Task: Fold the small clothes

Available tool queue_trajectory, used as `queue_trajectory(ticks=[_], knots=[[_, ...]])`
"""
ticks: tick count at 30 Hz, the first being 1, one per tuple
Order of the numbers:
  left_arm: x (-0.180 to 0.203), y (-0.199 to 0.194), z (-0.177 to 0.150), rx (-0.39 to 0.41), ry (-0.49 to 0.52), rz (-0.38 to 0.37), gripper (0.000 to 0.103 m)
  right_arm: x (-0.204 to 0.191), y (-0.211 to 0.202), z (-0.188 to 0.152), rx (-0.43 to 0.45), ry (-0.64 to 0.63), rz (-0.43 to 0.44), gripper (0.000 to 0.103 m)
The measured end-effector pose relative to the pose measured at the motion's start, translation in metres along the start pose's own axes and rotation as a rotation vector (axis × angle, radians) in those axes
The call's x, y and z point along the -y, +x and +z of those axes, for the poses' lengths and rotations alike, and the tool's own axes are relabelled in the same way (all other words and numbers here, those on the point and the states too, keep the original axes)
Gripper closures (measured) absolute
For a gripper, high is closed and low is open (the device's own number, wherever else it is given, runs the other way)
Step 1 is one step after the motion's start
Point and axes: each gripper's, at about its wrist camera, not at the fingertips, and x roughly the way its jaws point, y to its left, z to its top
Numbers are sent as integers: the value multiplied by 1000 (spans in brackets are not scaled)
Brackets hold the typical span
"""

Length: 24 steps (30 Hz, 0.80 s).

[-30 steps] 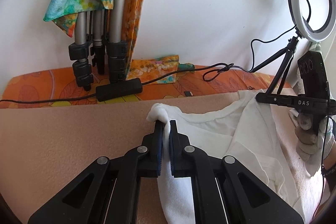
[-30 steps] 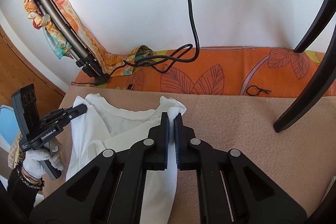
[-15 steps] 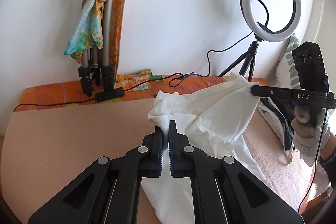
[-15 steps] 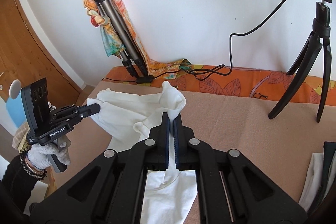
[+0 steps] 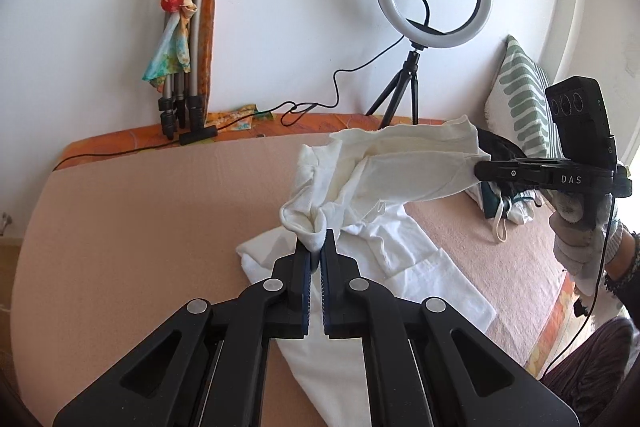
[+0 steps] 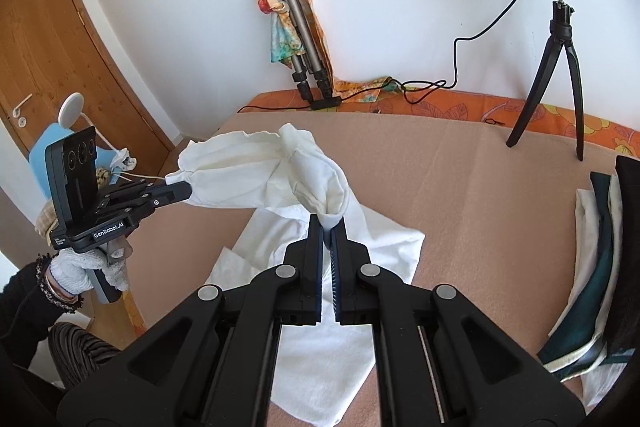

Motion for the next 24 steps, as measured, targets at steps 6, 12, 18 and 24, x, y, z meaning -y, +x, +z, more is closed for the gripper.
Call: queue_trajectory(ticks=[6,12,18,24], knots=[[27,-12,-58,-84,90,21,101,1,-9,-65,-50,-17,-9,98],[37,-10,-91,-117,198,70,101,-12,-11,-107,-106,-98,-67,98],[44,-13,-111,-161,321,124,96,-22,-16,-125,-129,-201,-159,98],[30,-38,-122,-179,261,135,93,-12,-34,-136,-158,-108,-122,98]])
